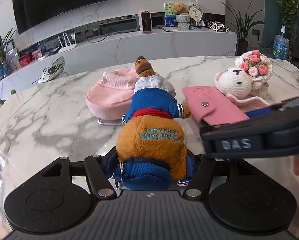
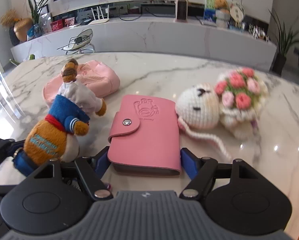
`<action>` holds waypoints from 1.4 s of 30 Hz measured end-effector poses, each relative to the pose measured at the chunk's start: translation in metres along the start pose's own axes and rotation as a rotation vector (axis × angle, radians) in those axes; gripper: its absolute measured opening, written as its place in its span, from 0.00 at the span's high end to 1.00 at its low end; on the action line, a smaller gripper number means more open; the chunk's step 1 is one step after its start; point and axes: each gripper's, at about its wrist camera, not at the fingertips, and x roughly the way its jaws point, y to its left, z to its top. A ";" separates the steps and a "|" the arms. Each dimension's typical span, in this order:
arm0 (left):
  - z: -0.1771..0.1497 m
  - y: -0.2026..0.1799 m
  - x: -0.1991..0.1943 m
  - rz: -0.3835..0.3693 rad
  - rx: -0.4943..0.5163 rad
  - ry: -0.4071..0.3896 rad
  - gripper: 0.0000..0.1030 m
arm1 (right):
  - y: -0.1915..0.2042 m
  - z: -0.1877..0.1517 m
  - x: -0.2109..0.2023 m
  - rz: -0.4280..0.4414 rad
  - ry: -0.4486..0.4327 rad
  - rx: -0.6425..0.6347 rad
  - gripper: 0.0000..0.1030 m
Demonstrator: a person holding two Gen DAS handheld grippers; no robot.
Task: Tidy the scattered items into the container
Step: 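Lift the bear plush and pink wallet and carry them toward the orange box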
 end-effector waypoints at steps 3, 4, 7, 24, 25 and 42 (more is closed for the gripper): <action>-0.002 -0.001 -0.007 0.013 -0.002 0.019 0.29 | -0.003 -0.006 -0.012 0.020 0.034 0.027 0.27; -0.003 -0.001 -0.011 0.008 -0.012 0.023 0.29 | -0.005 -0.009 -0.018 0.024 0.041 0.038 0.27; -0.005 -0.003 -0.024 -0.009 -0.043 0.028 0.30 | -0.012 -0.016 -0.038 0.041 0.060 0.095 0.27; -0.009 -0.043 -0.129 -0.039 -0.012 -0.053 0.30 | -0.021 -0.054 -0.167 0.071 0.002 0.193 0.28; -0.008 -0.047 -0.135 -0.041 -0.005 -0.062 0.30 | -0.023 -0.056 -0.175 0.069 -0.008 0.198 0.28; 0.017 -0.122 -0.204 -0.078 0.154 -0.211 0.30 | -0.075 -0.084 -0.282 0.021 -0.205 0.312 0.29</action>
